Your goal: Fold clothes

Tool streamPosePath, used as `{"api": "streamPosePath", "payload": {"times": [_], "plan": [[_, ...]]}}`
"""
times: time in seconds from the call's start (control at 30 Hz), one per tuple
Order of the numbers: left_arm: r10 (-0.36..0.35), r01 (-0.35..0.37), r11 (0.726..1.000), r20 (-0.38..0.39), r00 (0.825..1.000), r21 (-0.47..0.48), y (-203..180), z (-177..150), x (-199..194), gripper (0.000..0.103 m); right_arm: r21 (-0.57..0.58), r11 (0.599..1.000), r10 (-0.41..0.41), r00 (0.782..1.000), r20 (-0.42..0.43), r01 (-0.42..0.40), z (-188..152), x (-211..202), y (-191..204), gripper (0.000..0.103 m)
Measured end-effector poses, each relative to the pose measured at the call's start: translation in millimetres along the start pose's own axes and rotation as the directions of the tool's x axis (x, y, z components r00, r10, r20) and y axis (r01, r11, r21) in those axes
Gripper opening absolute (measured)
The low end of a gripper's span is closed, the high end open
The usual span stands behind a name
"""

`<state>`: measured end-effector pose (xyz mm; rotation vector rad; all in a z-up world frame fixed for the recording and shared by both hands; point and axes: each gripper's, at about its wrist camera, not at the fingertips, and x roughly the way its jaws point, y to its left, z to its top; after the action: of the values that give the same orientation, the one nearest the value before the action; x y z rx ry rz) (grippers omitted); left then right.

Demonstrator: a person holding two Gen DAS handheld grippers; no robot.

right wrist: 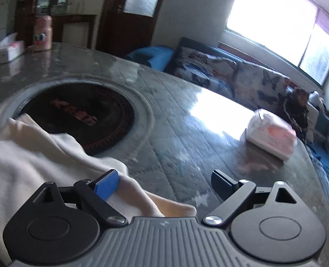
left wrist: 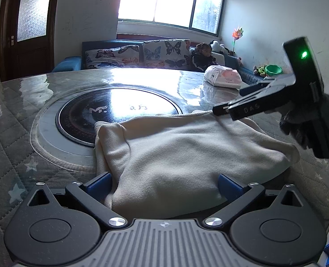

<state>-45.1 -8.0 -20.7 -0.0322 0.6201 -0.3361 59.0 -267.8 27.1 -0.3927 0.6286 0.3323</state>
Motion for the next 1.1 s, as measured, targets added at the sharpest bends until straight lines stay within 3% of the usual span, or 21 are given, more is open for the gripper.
{"api": "streamPosePath", "payload": {"times": [0.17, 0.37, 0.83, 1.1], "plan": [[-0.003, 0.003, 1.0, 0.002, 1.0, -0.004, 1, 0, -1, 0.103, -0.089, 0.993, 0.083, 0.996, 0.01, -0.082, 19, -2, 31, 0.094], [-0.007, 0.007, 1.0, 0.004, 1.0, -0.009, 3, -1, -1, 0.103, -0.184, 0.975, 0.119, 0.993, -0.025, -0.122, 33, 26, 70, 0.094], [-0.025, 0.025, 0.999, 0.017, 1.0, -0.031, 9, -1, -3, 0.103, -0.23, 0.958, 0.169, 0.985, -0.031, -0.172, 54, 44, 110, 0.095], [-0.042, 0.043, 0.998, 0.025, 0.999, -0.048, 12, -2, -6, 0.103, -0.248, 0.949, 0.201, 0.98, -0.005, -0.196, 60, 27, 115, 0.095]]}}
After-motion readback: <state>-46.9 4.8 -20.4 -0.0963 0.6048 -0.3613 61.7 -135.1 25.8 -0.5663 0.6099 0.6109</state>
